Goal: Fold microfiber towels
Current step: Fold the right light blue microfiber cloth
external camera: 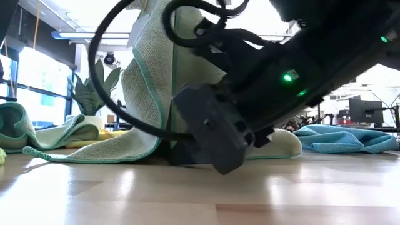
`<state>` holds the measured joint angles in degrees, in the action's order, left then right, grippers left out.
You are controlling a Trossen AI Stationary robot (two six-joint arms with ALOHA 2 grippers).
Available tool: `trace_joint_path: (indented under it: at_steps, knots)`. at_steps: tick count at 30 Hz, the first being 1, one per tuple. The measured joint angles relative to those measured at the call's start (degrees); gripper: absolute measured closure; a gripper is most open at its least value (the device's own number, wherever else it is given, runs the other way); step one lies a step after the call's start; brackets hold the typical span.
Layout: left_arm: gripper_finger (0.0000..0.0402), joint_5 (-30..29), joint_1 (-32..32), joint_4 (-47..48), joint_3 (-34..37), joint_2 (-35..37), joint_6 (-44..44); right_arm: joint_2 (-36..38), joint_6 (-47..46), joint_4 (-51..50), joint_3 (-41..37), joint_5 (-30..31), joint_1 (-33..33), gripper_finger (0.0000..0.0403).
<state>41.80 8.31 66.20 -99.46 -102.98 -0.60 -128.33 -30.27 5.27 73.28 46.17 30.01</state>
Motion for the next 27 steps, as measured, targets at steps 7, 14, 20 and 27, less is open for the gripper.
trace_joint_path:
  at_steps: [7, 14, 20, 27]
  knots:
    - [0.0402, 0.0, 0.0, 0.0, 0.0, 0.0, 0.4, -0.2, -2.5, -3.7, 1.8, -2.1, -1.8, 0.0309]
    - [0.0402, 0.0, 0.0, 0.0, 0.0, 0.0, 1.0, -0.2, -9.3, -7.7, 1.8, -1.1, -2.3, 0.0396]
    - [0.0401, 0.0, 0.0, 0.3, 0.0, 0.0, 2.0, 0.9, -12.1, -9.5, 1.5, -1.3, -1.2, 0.0400]
    - [0.0401, 0.0, 0.0, 1.8, 0.0, 0.0, 1.3, 7.6, -18.1, -23.9, 1.4, -5.0, 2.3, 0.0402]
